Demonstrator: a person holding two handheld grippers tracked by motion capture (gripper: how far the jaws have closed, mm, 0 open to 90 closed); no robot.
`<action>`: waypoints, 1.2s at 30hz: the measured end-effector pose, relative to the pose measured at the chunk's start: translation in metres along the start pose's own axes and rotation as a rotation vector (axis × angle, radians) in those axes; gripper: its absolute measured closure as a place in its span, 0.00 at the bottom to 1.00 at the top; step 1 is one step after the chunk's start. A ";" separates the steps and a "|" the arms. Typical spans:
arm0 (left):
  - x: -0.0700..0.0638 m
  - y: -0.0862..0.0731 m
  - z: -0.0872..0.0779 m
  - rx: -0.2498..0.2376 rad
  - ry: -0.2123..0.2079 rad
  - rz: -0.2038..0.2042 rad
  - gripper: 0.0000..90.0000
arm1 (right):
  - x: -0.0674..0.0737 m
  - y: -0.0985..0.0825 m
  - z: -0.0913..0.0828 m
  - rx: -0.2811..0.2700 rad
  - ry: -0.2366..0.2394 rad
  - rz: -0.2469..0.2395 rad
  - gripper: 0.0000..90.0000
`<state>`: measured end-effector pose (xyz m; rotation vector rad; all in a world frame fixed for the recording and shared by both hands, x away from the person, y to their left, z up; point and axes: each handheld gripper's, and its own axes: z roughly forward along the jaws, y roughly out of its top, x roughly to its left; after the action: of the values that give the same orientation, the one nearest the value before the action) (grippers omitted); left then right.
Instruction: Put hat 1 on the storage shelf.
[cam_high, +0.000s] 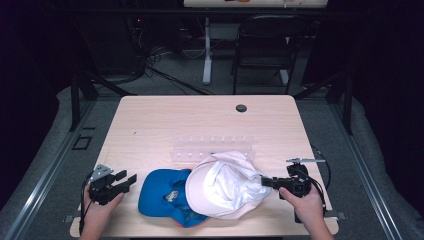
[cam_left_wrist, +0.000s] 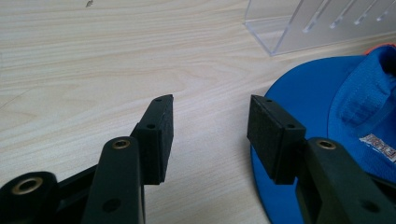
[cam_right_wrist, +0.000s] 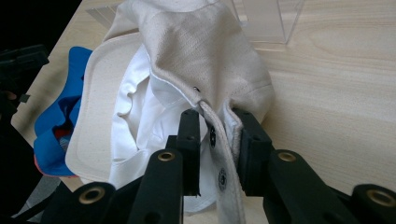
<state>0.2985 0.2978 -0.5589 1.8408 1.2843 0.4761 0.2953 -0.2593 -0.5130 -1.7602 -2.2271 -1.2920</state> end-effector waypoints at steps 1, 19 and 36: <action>0.000 0.000 0.000 0.000 0.000 0.000 0.57 | 0.000 0.000 -0.001 0.004 0.003 0.004 0.83; -0.001 0.000 0.000 0.002 0.003 0.002 0.57 | 0.008 0.010 -0.026 0.106 0.027 0.153 0.91; -0.002 0.000 0.000 -0.003 0.001 0.005 0.57 | 0.020 0.030 -0.035 0.199 0.161 0.268 0.91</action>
<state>0.2978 0.2962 -0.5587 1.8420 1.2800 0.4810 0.2971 -0.2645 -0.4627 -1.7402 -1.8852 -1.0743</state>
